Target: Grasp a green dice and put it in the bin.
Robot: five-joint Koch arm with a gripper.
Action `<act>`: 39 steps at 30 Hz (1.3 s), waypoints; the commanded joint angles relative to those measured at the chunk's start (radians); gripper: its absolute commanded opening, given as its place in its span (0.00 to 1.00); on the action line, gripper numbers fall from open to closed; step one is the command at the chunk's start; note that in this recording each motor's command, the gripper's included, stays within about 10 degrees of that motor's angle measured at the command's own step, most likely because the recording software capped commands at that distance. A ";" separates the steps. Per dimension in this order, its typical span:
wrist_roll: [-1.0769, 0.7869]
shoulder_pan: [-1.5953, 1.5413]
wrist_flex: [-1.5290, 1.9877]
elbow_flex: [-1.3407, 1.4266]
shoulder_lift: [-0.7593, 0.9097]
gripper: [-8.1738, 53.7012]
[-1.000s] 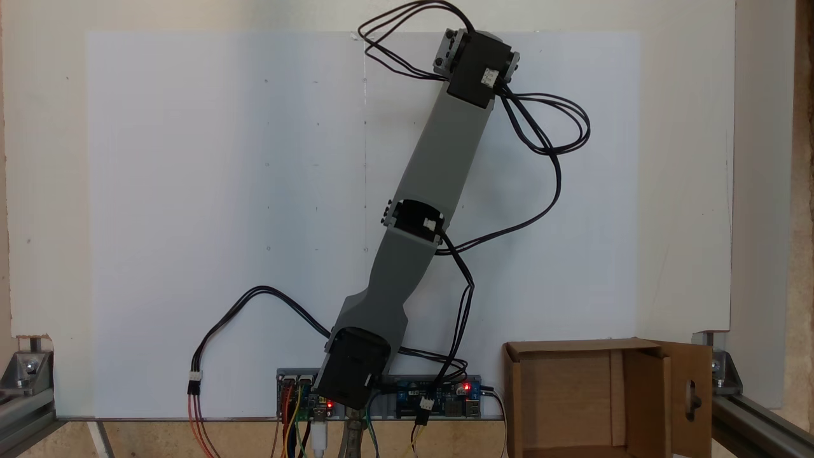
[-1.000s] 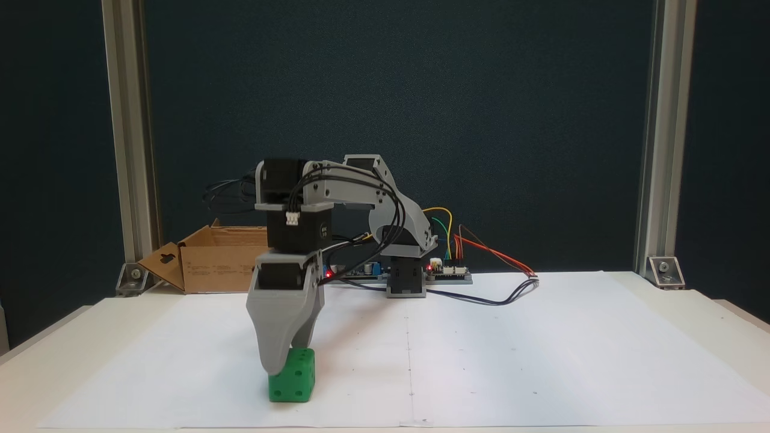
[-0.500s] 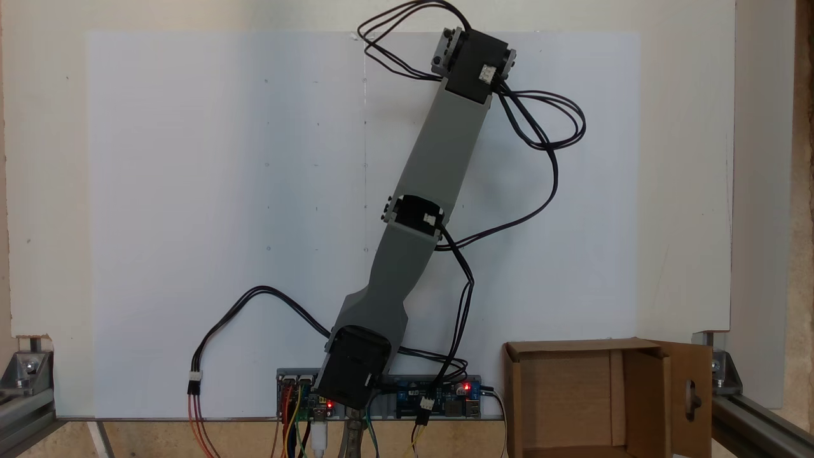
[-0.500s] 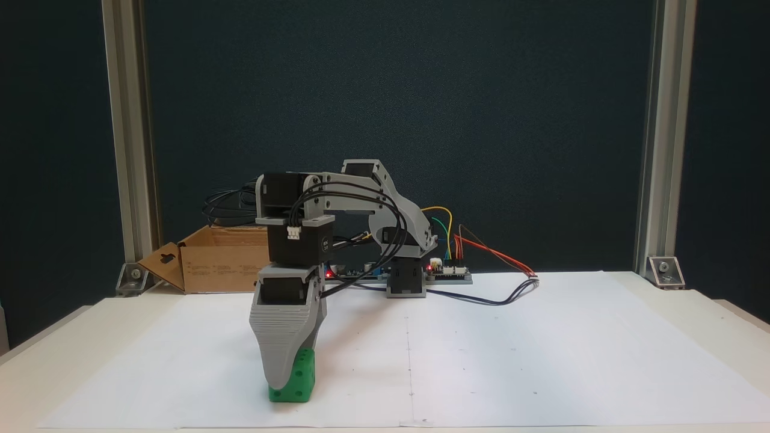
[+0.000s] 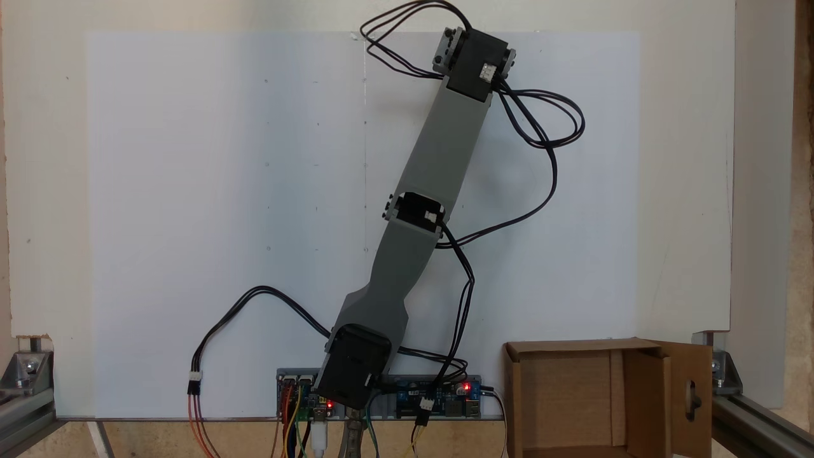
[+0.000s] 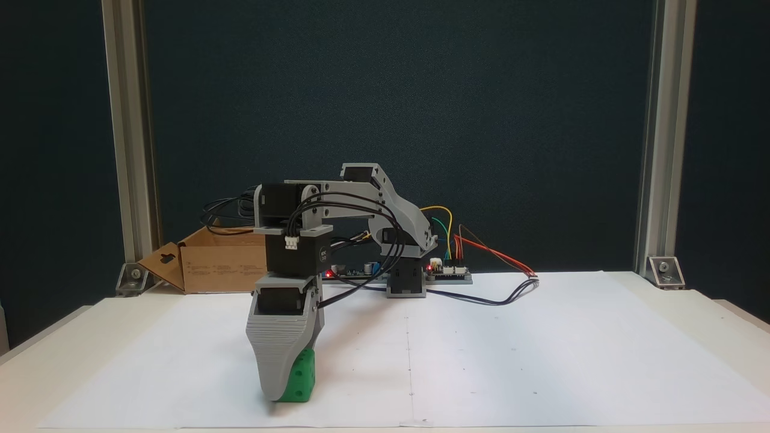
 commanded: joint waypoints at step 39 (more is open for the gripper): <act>0.034 0.008 -0.025 -0.054 -0.012 0.58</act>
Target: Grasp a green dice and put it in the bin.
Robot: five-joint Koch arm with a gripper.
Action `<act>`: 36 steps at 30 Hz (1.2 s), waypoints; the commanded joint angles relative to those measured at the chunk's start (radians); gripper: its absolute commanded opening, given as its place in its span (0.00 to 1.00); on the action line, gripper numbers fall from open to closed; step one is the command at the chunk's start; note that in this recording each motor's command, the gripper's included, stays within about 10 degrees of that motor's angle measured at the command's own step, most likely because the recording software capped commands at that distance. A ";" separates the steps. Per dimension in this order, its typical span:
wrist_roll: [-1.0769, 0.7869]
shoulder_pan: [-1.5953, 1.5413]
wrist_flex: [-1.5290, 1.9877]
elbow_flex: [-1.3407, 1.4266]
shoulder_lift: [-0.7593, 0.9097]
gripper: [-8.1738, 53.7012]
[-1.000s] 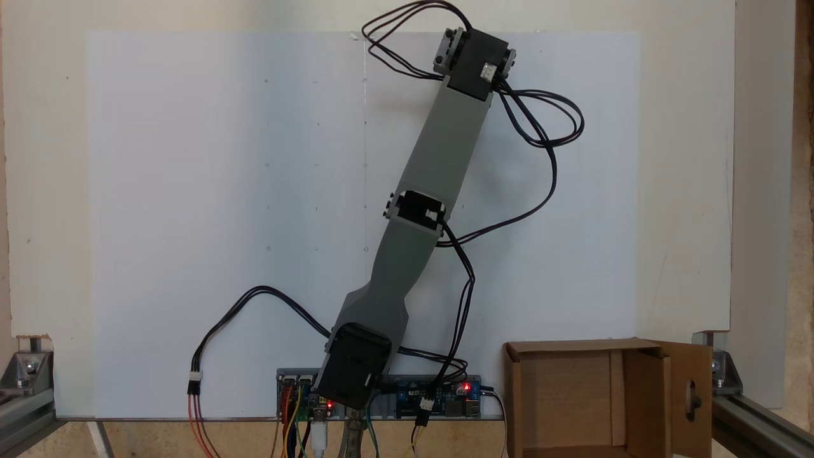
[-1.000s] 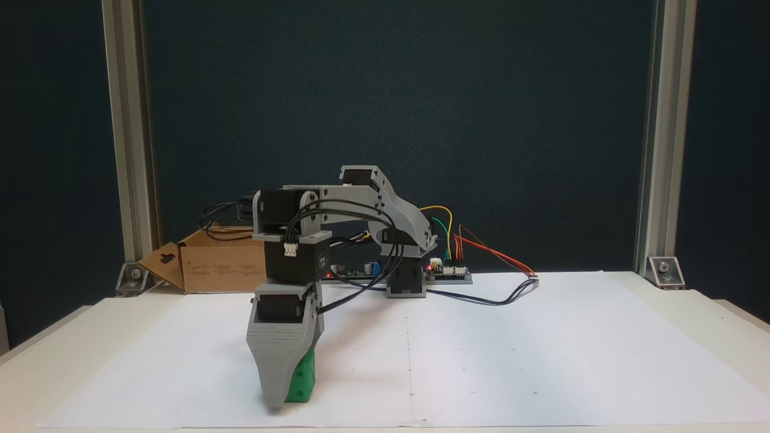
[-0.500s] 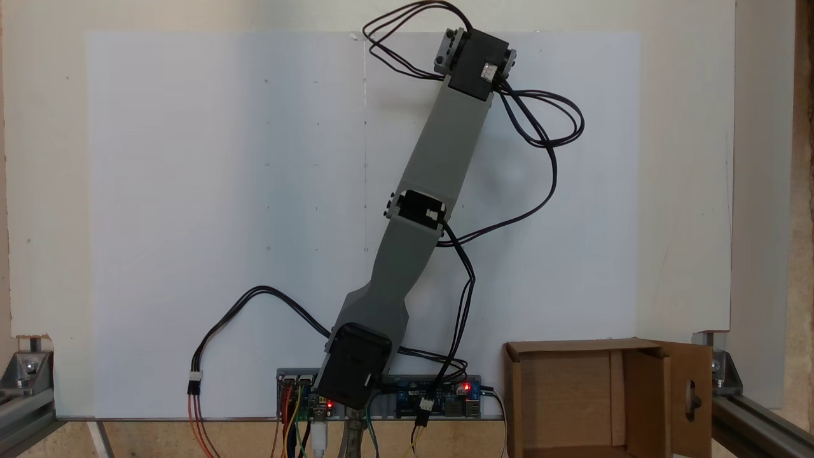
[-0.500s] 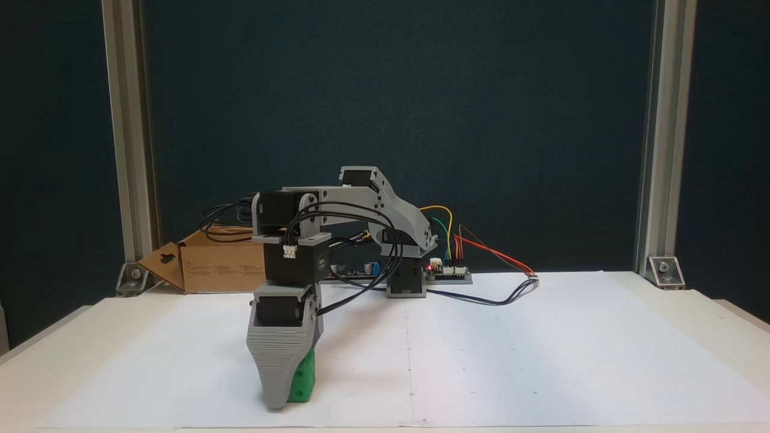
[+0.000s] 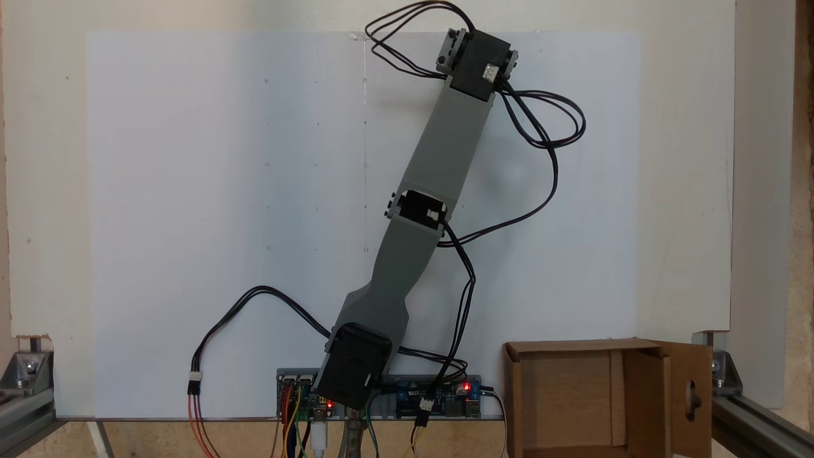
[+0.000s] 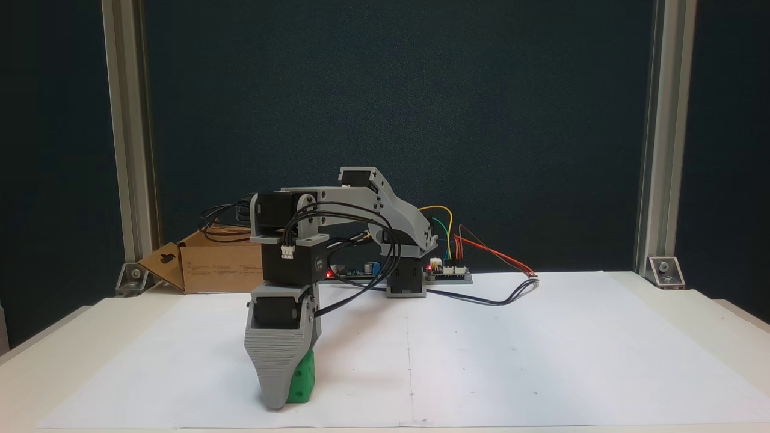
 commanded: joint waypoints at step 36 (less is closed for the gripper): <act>0.169 0.025 0.195 0.193 0.464 0.33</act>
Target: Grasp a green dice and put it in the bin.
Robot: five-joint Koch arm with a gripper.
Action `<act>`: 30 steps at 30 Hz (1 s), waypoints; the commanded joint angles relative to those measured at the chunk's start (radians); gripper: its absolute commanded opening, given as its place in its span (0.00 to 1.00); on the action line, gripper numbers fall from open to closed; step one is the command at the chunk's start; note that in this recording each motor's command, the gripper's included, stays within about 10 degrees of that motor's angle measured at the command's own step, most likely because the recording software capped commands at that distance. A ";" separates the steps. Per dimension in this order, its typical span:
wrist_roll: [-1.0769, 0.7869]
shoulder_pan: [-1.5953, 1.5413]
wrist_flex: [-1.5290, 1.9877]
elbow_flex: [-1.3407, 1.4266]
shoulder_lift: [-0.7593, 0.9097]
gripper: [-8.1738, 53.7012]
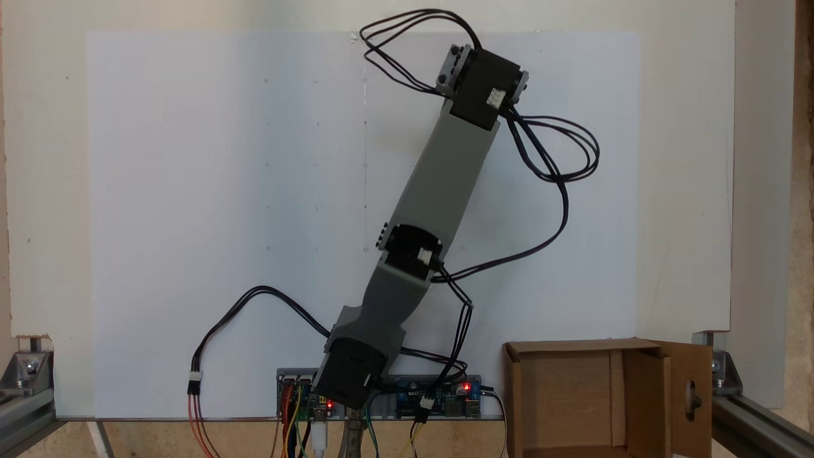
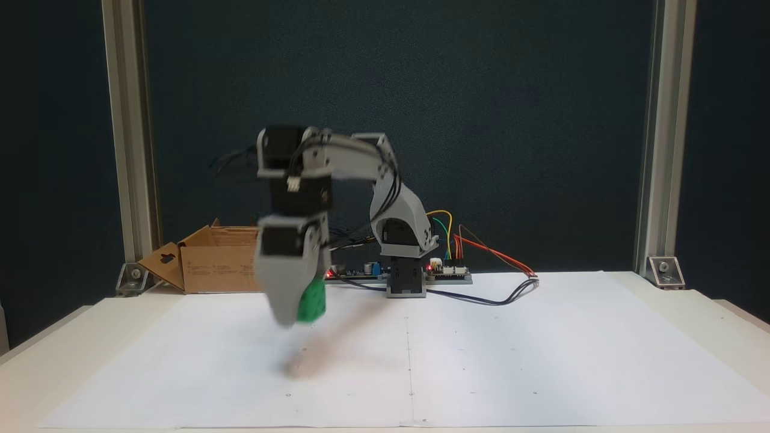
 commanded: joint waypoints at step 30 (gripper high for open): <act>-0.256 0.833 -0.466 0.982 0.900 0.33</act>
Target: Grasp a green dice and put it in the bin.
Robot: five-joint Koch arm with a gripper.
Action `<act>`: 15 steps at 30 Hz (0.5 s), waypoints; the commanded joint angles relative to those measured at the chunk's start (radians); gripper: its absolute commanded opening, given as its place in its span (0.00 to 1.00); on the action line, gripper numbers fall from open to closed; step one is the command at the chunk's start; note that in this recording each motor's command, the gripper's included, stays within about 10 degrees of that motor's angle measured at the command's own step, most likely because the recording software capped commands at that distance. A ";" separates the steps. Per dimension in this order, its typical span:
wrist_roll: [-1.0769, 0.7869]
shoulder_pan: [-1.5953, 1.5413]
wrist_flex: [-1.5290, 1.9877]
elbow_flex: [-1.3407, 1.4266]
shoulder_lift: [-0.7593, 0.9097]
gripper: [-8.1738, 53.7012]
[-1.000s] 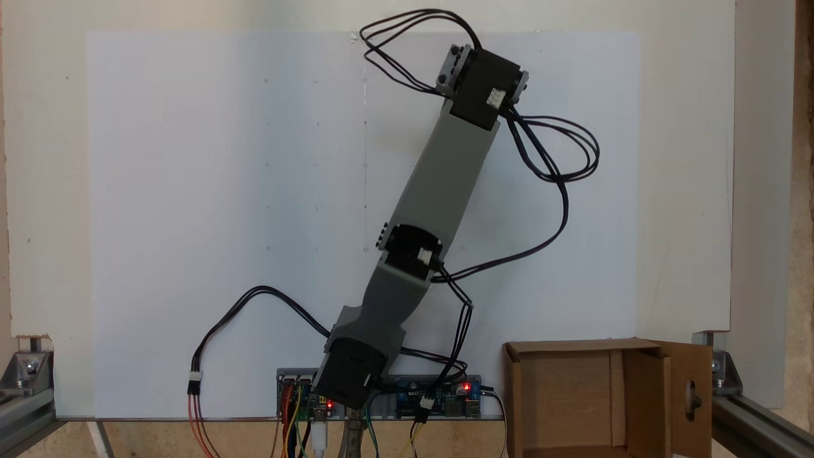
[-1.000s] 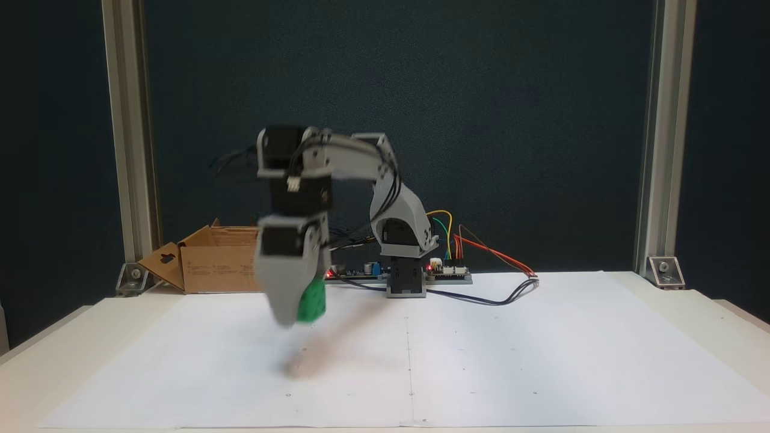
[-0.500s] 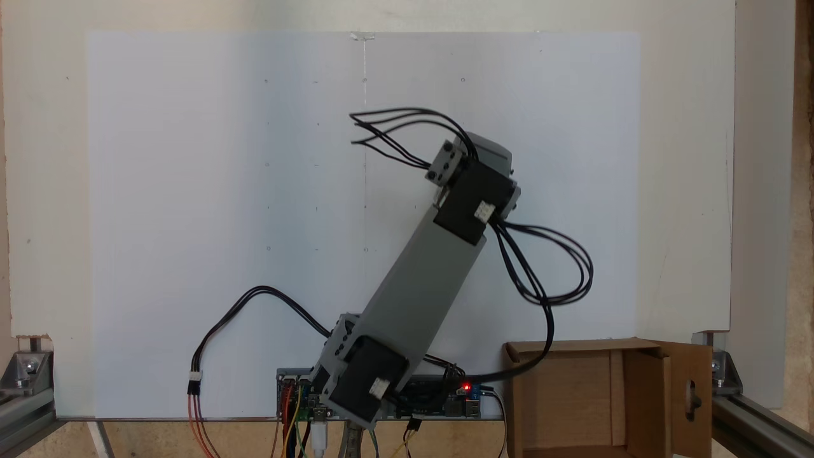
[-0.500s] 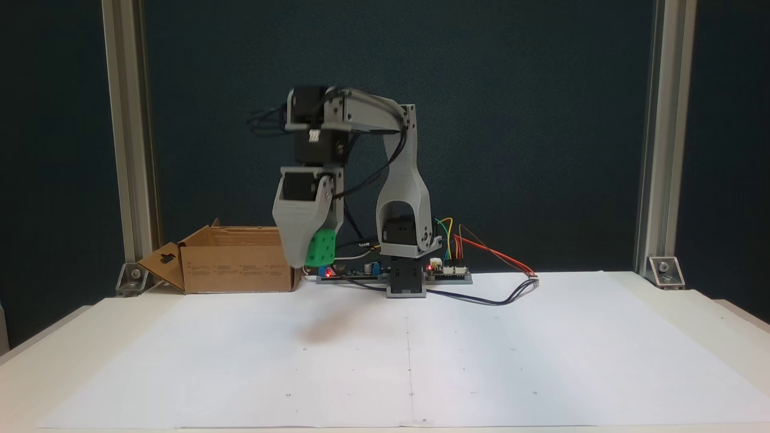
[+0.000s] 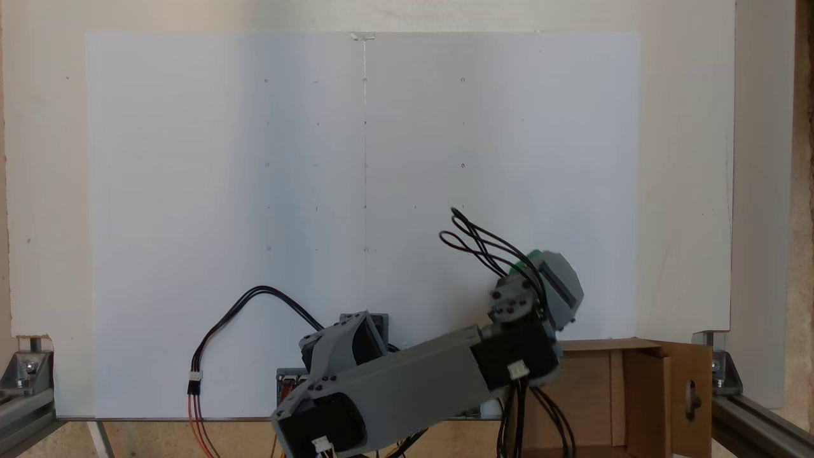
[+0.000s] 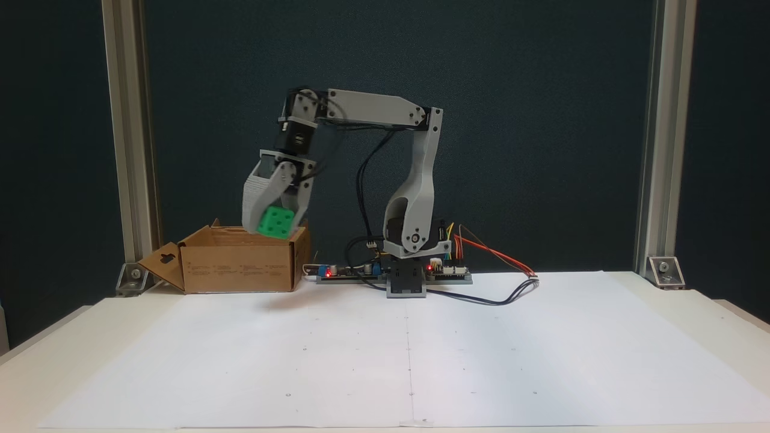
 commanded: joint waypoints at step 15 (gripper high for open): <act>-0.129 0.548 -0.258 -0.034 -0.135 0.33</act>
